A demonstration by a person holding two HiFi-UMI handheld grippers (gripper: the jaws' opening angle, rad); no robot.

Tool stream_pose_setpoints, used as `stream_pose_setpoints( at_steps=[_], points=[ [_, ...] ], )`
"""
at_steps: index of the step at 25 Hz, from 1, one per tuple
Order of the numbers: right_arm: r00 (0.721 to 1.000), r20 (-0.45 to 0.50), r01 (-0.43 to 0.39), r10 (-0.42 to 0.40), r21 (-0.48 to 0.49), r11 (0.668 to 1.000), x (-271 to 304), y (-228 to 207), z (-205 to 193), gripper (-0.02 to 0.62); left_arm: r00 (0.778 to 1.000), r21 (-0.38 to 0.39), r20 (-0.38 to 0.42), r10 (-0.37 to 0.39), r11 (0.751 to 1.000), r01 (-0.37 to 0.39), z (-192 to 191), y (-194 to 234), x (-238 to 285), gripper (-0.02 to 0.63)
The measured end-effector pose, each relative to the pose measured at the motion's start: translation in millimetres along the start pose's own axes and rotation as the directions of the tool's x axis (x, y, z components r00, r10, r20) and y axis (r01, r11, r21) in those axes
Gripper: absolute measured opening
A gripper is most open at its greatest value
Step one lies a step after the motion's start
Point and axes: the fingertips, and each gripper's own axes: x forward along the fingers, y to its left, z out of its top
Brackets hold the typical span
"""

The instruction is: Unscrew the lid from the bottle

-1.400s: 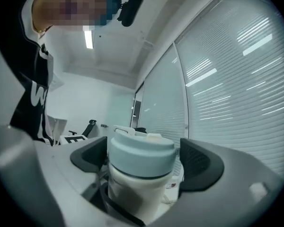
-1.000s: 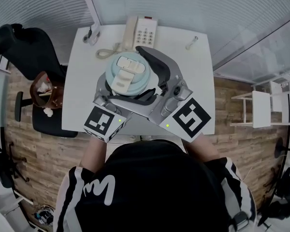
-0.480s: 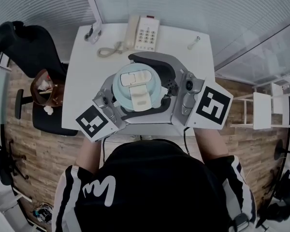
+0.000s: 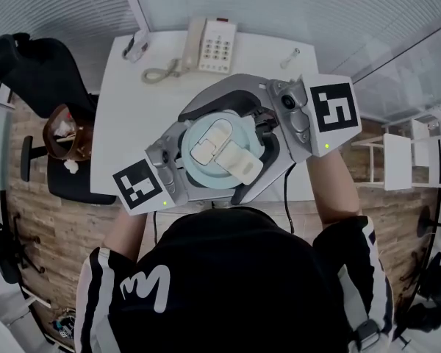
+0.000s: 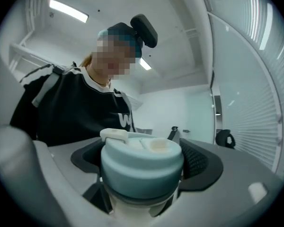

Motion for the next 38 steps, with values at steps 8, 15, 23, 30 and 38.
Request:
stream_pose_setpoints(
  at_steps=[8,15,23,30,38],
  points=[
    [0.931,0.089,-0.357,0.353,0.029,0.934,-1.8,35.4,12.1,0.471,0.988,-0.005,0.029,-0.153,0.988,0.153,5.2,-32.7,14.0,0.468],
    [0.958,0.208,-0.214,0.195,0.072,0.974,-9.7,12.7,19.3,0.480,0.996,-0.012,0.064,-0.056,0.998,0.057,7.7,-19.0,7.4,0.468],
    [0.871,0.049,0.492,-0.489,-0.099,0.865,-16.0,-27.1,7.5,0.479,0.953,-0.022,-0.001,0.303,0.953,-0.303,-7.5,41.3,-17.5,0.468],
    [0.682,0.066,0.732,-0.729,-0.054,0.680,-26.6,-56.8,6.5,0.476,0.925,-0.079,0.025,0.379,0.923,-0.376,-8.8,56.8,-11.1,0.468],
    [0.705,0.013,0.709,-0.709,-0.029,0.705,-21.1,-58.3,-0.4,0.465,0.934,-0.058,0.030,0.356,0.934,-0.354,-7.4,54.4,-10.8,0.468]
  ],
)
